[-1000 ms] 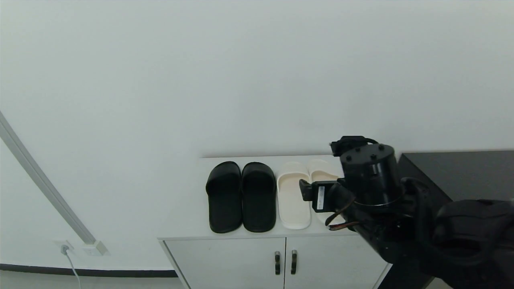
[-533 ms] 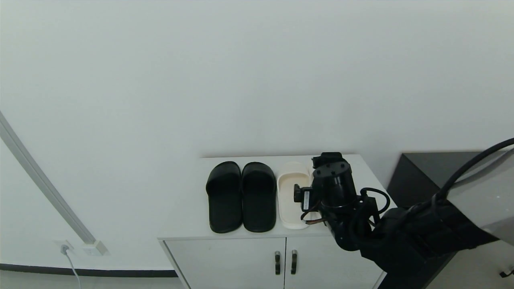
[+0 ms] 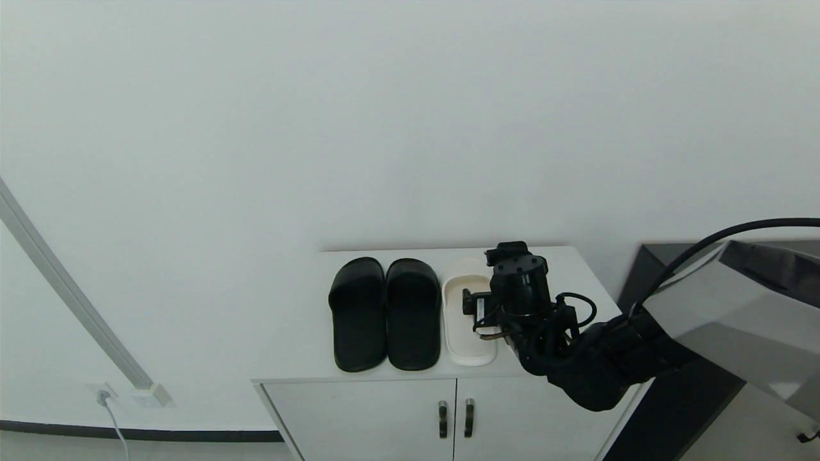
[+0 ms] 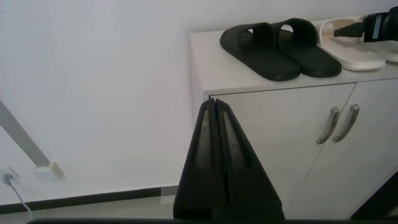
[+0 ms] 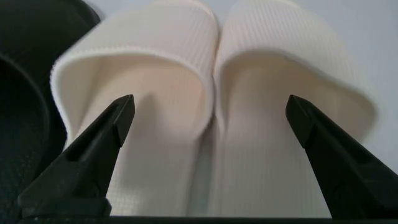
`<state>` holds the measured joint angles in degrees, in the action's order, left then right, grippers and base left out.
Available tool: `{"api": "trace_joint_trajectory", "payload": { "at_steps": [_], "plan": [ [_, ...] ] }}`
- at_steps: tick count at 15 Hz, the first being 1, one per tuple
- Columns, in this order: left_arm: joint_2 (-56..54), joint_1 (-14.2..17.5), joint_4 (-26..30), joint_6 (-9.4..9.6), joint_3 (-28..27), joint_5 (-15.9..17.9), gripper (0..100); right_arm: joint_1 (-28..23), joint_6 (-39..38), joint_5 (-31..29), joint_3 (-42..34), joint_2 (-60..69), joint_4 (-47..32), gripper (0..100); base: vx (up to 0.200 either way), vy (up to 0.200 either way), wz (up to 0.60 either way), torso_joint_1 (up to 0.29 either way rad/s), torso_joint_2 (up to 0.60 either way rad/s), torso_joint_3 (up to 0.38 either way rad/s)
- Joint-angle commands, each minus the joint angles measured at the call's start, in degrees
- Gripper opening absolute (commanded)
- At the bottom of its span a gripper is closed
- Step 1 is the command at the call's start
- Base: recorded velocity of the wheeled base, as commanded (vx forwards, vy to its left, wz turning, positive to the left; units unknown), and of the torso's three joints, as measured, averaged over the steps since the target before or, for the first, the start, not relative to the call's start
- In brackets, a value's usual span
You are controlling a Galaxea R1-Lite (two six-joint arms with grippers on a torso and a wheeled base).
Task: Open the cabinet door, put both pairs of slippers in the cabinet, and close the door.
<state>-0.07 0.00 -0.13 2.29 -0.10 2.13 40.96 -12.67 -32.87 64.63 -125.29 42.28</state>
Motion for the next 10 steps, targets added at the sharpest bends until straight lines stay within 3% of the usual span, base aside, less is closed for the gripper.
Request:
{"api": "trace_joint_trajectory", "payload": {
  "at_steps": [1,8,9,10],
  "plan": [
    [0.1,0.0,0.0,-0.01,0.0,0.0,0,-0.7,0.7,1.0,2.4,-1.6,0.1,100,0.0,0.0,0.0,0.0,0.0,0.0],
    [0.1,0.0,0.0,-0.09,0.0,0.0,0,-2.2,2.2,2.1,7.5,-4.2,-0.2,100,0.0,0.0,0.0,0.0,0.0,0.0],
    [0.1,0.0,0.0,-0.09,0.0,0.0,0,-2.4,2.6,2.1,7.5,-4.3,-0.2,0,0.0,0.0,0.0,0.0,0.0,0.0],
    [0.1,0.0,0.0,-0.09,0.0,0.0,0,-2.6,2.6,2.1,7.7,-4.4,-0.2,0,0.0,0.0,0.0,0.0,0.0,0.0]
  ]
}}
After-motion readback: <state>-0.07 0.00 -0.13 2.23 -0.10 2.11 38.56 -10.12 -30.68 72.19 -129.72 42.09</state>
